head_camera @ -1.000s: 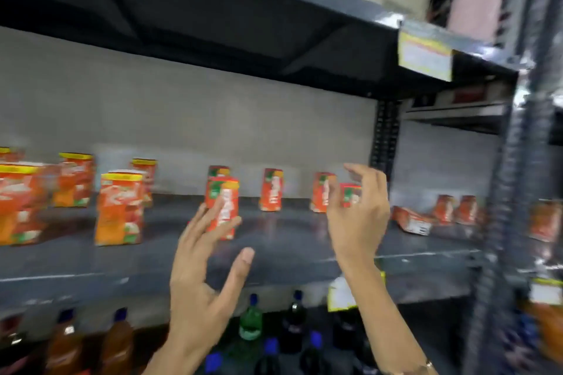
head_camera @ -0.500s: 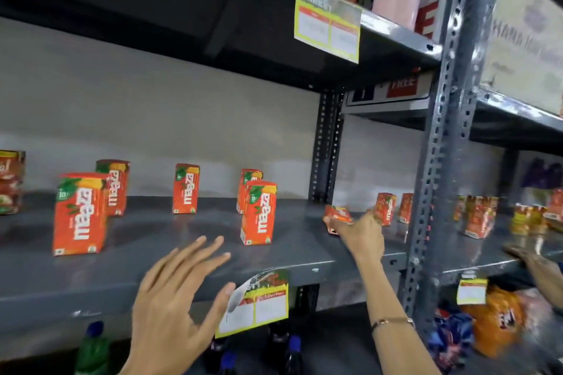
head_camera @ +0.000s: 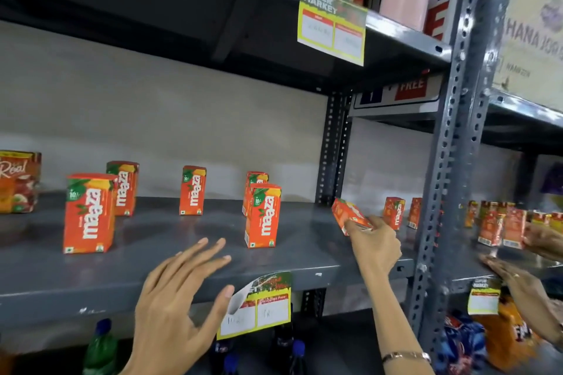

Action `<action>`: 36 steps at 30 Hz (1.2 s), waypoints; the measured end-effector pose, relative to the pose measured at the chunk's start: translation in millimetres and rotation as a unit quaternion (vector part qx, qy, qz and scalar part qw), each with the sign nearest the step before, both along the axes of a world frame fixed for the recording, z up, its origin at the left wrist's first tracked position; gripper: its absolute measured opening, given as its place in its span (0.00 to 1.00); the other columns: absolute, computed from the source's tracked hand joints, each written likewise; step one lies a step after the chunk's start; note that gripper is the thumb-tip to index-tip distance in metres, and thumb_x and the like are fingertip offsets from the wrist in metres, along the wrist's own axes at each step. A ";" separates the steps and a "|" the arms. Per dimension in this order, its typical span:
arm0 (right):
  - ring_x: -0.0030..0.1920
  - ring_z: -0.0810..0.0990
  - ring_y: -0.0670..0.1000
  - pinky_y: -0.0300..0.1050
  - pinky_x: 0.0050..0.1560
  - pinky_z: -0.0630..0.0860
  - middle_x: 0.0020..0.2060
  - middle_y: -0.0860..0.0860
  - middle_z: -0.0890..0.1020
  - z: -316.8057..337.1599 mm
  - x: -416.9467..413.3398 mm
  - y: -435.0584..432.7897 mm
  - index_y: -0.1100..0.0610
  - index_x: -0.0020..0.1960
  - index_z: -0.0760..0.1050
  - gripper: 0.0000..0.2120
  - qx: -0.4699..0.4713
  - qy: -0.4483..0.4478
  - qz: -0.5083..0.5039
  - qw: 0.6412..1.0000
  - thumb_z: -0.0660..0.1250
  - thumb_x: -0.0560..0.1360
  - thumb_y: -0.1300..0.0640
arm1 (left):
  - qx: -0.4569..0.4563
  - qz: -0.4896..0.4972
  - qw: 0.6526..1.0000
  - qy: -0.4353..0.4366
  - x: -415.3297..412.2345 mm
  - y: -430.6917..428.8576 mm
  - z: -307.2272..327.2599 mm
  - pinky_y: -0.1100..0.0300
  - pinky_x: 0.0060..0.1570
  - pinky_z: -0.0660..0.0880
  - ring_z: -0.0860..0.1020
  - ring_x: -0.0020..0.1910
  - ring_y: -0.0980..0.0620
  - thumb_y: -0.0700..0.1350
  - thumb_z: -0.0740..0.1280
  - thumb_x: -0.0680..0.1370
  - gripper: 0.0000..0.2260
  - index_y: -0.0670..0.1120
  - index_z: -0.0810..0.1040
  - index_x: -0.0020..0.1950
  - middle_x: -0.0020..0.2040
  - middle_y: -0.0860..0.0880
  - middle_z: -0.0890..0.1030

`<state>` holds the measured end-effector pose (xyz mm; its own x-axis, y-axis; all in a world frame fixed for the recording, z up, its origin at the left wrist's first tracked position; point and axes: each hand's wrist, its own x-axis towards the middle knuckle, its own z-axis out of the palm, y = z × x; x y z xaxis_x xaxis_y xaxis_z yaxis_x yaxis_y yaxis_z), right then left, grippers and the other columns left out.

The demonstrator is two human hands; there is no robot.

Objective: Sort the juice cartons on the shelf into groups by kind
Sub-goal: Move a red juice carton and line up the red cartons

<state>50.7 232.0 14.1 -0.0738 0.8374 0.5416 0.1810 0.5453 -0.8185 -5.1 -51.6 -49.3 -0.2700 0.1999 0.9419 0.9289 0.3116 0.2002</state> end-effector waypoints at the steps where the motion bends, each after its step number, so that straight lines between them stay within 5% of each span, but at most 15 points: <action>1: 0.49 0.81 0.61 0.52 0.52 0.73 0.48 0.59 0.84 -2.4 1.8 -4.0 0.56 0.58 0.78 0.21 0.004 0.042 0.002 0.999 0.71 0.67 0.50 | 0.003 -0.011 1.000 -0.006 0.6 -2.2 0.1 0.60 0.66 0.61 0.68 0.67 0.59 0.55 0.62 0.72 0.15 0.54 0.76 0.57 0.62 0.56 0.76; 3: 0.53 0.81 0.56 0.50 0.56 0.74 0.55 0.56 0.82 -7.1 5.1 -15.1 0.55 0.65 0.71 0.28 -0.005 0.147 0.048 0.988 0.73 0.67 0.51 | 0.006 -0.025 1.000 -0.016 1.0 -6.7 0.3 0.54 0.63 0.64 0.67 0.68 0.59 0.56 0.62 0.72 0.16 0.54 0.75 0.58 0.63 0.56 0.75; 5: 0.55 0.79 0.52 0.36 0.52 0.76 0.59 0.53 0.77 -8.7 7.1 -27.0 0.56 0.70 0.65 0.34 -0.005 0.239 0.113 0.964 0.74 0.67 0.54 | 0.010 -0.034 0.999 -0.021 1.1 -12.4 1.5 0.53 0.61 0.65 0.67 0.68 0.59 0.56 0.63 0.72 0.16 0.54 0.75 0.58 0.63 0.56 0.75; 8: 0.56 0.76 0.50 0.21 0.42 0.71 0.56 0.50 0.70 -3.0 7.1 -44.8 0.59 0.71 0.61 0.37 -0.003 0.302 0.177 0.937 0.74 0.67 0.57 | 0.014 -0.047 0.998 -0.026 2.0 -24.9 6.0 0.64 0.64 0.60 0.66 0.68 0.60 0.56 0.63 0.72 0.16 0.55 0.75 0.58 0.63 0.56 0.75; 15: 0.51 0.74 0.36 0.26 0.46 0.75 0.55 0.50 0.65 1.6 7.6 -96.4 0.54 0.71 0.62 0.34 0.017 0.313 0.226 0.922 0.72 0.69 0.61 | 0.020 -0.049 0.998 -0.020 0.4 -57.1 11.6 0.67 0.67 0.58 0.66 0.68 0.59 0.58 0.62 0.73 0.16 0.56 0.74 0.59 0.64 0.57 0.74; 21: 0.54 0.76 0.44 0.26 0.42 0.75 0.58 0.51 0.71 -0.7 6.2 -131.4 0.52 0.59 0.74 0.22 -0.009 0.444 0.237 0.864 0.71 0.68 0.67 | 0.025 -0.033 0.999 -0.023 -8.1 -77.2 9.0 0.53 0.62 0.63 0.65 0.68 0.60 0.56 0.62 0.71 0.16 0.56 0.75 0.58 0.63 0.56 0.75; 24: 0.53 0.77 0.47 0.27 0.43 0.75 0.50 0.49 0.77 3.0 4.6 -142.6 0.48 0.49 0.70 0.21 -0.043 0.477 0.280 0.832 0.71 0.66 0.69 | 0.021 -0.029 0.999 -0.020 -12.4 -82.0 6.9 0.54 0.63 0.64 0.65 0.69 0.60 0.56 0.62 0.72 0.16 0.56 0.74 0.58 0.64 0.56 0.75; 29: 0.46 0.82 0.43 0.33 0.44 0.77 0.46 0.47 0.81 6.1 9.3 -150.5 0.53 0.57 0.68 0.28 0.044 0.378 0.300 0.875 0.75 0.63 0.66 | 0.002 -0.028 0.999 -0.021 -15.4 -86.9 1.7 0.64 0.68 0.56 0.64 0.69 0.61 0.55 0.62 0.73 0.15 0.55 0.74 0.58 0.64 0.56 0.74; 32: 0.44 0.81 0.38 0.36 0.46 0.74 0.43 0.43 0.82 10.8 10.9 -160.9 0.44 0.50 0.69 0.25 0.073 0.212 0.297 0.928 0.78 0.58 0.48 | -0.005 -0.025 0.999 -0.029 -16.0 -89.9 -0.2 0.66 0.68 0.55 0.64 0.69 0.60 0.55 0.62 0.73 0.15 0.54 0.75 0.58 0.64 0.56 0.74; 36: 0.43 0.79 0.41 0.38 0.41 0.72 0.39 0.39 0.81 26.2 -1.1 -180.5 0.47 0.50 0.72 0.29 0.098 0.017 0.273 0.957 0.71 0.55 0.32 | -0.024 -0.012 0.999 -0.025 -15.9 -95.0 -1.9 0.65 0.68 0.55 0.65 0.69 0.58 0.55 0.62 0.73 0.15 0.53 0.76 0.58 0.65 0.56 0.73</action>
